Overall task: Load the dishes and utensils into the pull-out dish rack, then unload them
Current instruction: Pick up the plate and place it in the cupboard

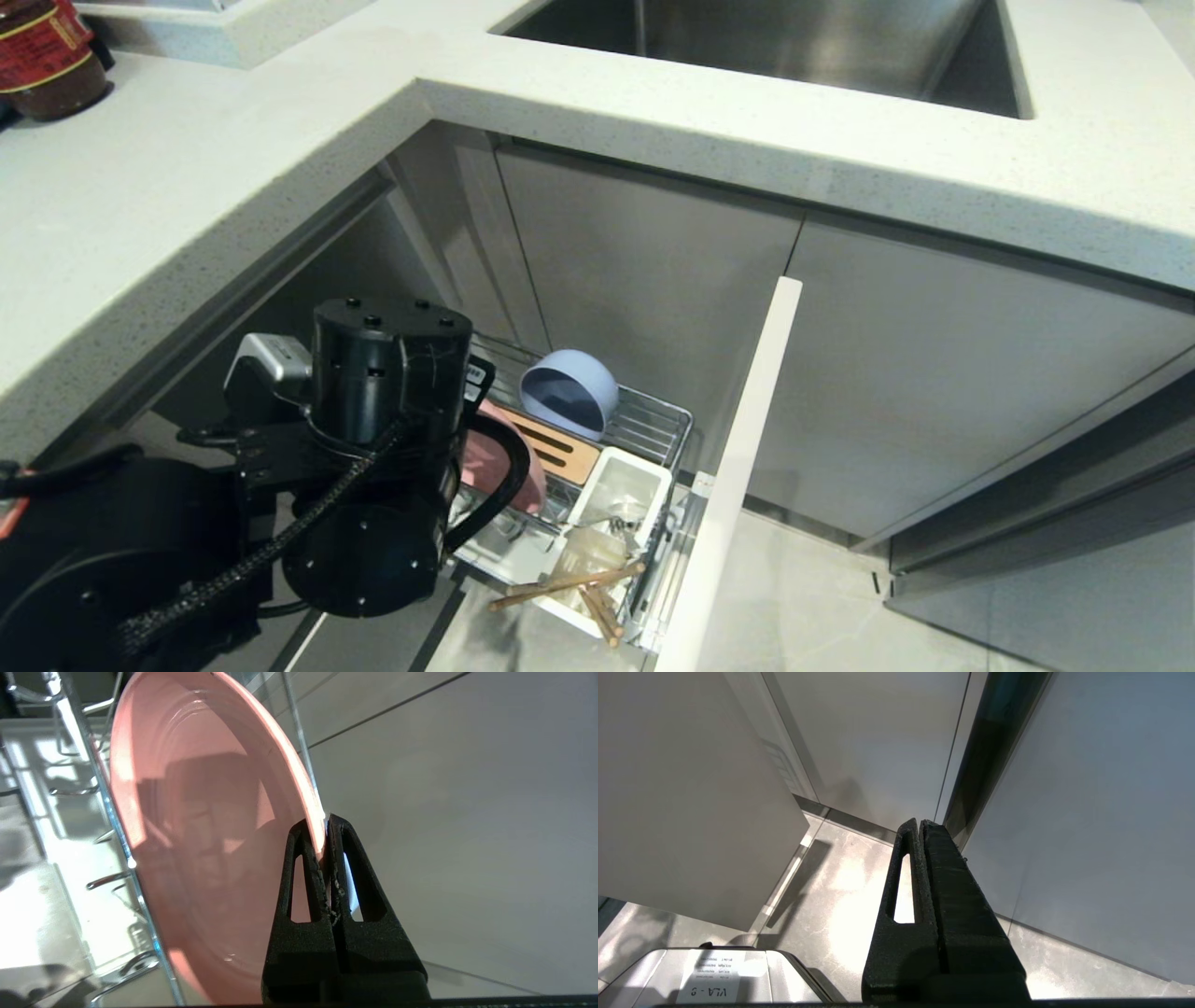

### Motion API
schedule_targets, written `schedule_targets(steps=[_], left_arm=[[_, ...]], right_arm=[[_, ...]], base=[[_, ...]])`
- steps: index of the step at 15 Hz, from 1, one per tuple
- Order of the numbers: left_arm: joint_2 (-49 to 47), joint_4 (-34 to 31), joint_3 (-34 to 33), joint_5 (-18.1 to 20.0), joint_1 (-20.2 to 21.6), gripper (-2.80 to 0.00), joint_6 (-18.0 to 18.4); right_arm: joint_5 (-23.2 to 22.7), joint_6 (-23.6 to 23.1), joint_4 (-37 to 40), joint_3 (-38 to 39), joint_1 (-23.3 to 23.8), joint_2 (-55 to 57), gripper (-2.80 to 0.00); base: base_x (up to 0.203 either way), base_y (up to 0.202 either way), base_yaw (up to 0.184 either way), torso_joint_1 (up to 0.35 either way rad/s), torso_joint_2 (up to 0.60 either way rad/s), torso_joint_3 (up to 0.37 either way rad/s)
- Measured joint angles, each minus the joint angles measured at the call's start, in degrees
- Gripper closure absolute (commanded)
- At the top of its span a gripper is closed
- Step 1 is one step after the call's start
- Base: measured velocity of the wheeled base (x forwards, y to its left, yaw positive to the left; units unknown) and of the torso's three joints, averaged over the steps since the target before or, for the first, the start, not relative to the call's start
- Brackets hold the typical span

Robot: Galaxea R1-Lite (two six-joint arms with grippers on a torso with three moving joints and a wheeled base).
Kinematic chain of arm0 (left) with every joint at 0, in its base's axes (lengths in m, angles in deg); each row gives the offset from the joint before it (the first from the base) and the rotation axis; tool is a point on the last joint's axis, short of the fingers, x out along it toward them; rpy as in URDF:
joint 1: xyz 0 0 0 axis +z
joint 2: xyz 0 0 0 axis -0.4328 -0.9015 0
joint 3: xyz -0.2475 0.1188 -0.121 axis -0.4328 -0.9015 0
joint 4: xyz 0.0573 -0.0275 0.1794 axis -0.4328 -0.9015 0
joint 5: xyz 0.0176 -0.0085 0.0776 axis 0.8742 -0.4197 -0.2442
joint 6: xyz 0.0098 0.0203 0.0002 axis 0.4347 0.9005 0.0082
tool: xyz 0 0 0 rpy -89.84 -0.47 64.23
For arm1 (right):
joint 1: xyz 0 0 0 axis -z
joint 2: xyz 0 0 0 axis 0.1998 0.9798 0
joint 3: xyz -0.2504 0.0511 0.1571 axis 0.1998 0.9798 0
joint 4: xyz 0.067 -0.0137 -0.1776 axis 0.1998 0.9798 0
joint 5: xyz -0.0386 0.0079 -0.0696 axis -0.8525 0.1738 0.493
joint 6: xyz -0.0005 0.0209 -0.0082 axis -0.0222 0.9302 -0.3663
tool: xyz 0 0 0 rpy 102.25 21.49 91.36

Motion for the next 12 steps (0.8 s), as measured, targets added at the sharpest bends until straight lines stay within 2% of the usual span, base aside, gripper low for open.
schedule_targets(steps=[2, 12], left_arm=[[-0.6, -1.9, 0.1, 0.1, 0.0, 0.00, -1.1], [-2.1, -2.2, 0.0, 0.3, 0.0, 0.00, -1.3]], right_arm=[[0.0, 0.0, 0.0, 0.0, 0.0, 0.0, 0.00], [0.0, 0.0, 0.0, 0.0, 0.0, 0.0, 0.00]], base=[[0.000, 0.000, 0.000, 0.000, 0.00, 0.000], [0.000, 0.000, 0.000, 0.000, 0.00, 0.000]])
